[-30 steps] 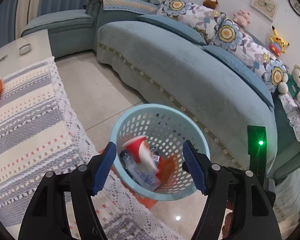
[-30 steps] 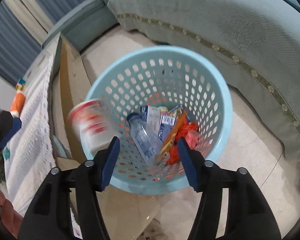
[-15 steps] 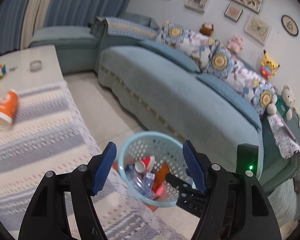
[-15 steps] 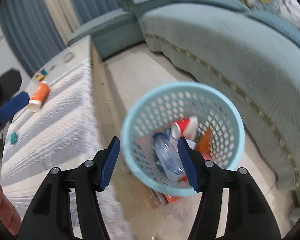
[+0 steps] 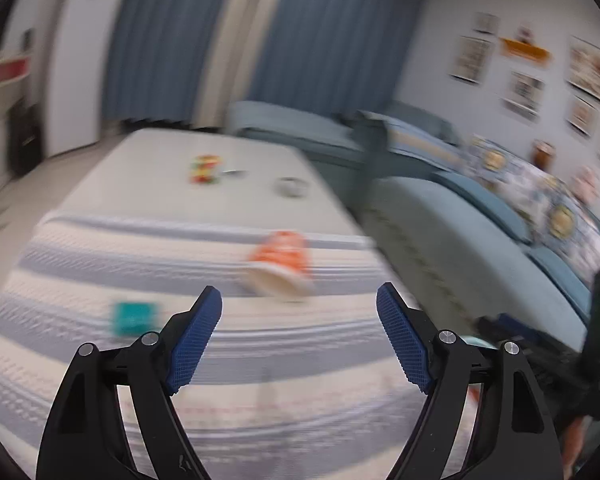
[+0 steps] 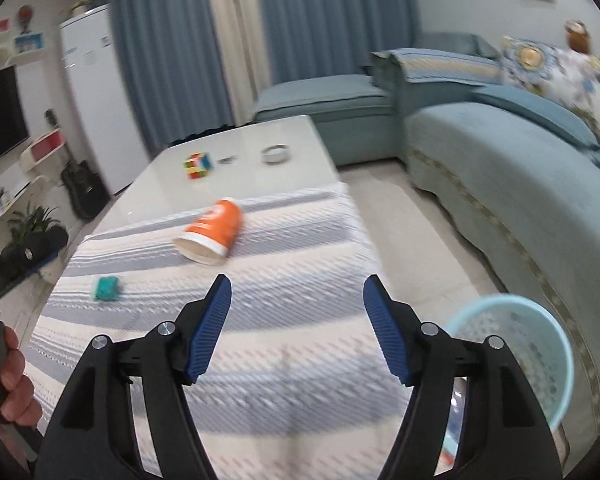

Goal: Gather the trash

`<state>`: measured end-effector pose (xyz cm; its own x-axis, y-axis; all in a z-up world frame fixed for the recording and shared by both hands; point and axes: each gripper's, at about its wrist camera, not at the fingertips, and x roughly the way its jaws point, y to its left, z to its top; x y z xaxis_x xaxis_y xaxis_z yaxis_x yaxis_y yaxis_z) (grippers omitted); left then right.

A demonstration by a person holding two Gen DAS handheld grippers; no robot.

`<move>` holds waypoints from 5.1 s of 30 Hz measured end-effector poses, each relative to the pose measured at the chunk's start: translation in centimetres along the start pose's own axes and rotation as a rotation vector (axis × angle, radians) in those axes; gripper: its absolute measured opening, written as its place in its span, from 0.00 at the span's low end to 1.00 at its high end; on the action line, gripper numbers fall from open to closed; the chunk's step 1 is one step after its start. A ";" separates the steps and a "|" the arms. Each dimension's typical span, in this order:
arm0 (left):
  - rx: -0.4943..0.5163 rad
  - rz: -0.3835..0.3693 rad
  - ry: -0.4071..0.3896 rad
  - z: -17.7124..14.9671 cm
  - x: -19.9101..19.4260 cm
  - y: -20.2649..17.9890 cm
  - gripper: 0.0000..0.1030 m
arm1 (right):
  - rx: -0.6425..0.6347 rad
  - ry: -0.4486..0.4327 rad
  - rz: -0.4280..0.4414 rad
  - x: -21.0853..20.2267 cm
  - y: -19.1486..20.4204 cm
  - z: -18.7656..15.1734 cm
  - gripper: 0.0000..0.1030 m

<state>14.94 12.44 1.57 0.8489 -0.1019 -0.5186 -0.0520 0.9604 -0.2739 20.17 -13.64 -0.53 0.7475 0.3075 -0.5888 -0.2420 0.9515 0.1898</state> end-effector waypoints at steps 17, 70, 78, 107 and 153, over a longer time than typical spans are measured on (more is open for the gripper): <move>-0.196 0.187 0.212 -1.4 10.7 14.9 0.75 | 0.041 0.102 0.061 16.0 5.8 3.6 0.70; 0.134 -0.108 -0.025 0.7 0.4 -7.2 0.46 | 0.048 -0.025 0.064 -1.9 -2.2 4.9 0.52; 0.232 -0.248 -0.011 0.1 -1.8 -20.6 0.46 | 0.148 -0.079 -0.084 -10.6 -12.4 3.8 0.52; 0.341 -0.321 0.338 -12.4 9.5 -31.5 0.64 | 0.466 0.170 -0.347 -6.5 -28.6 -10.5 0.63; 0.301 -0.024 -0.107 -12.7 -9.2 -19.6 0.84 | 0.163 -0.218 -0.521 -19.0 -6.7 -13.5 0.63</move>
<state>1.45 -8.69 1.44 0.8993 -0.1134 -0.4224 0.1135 0.9932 -0.0252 -0.74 -25.89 -1.18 0.8567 -0.2237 -0.4648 0.2766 0.9598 0.0478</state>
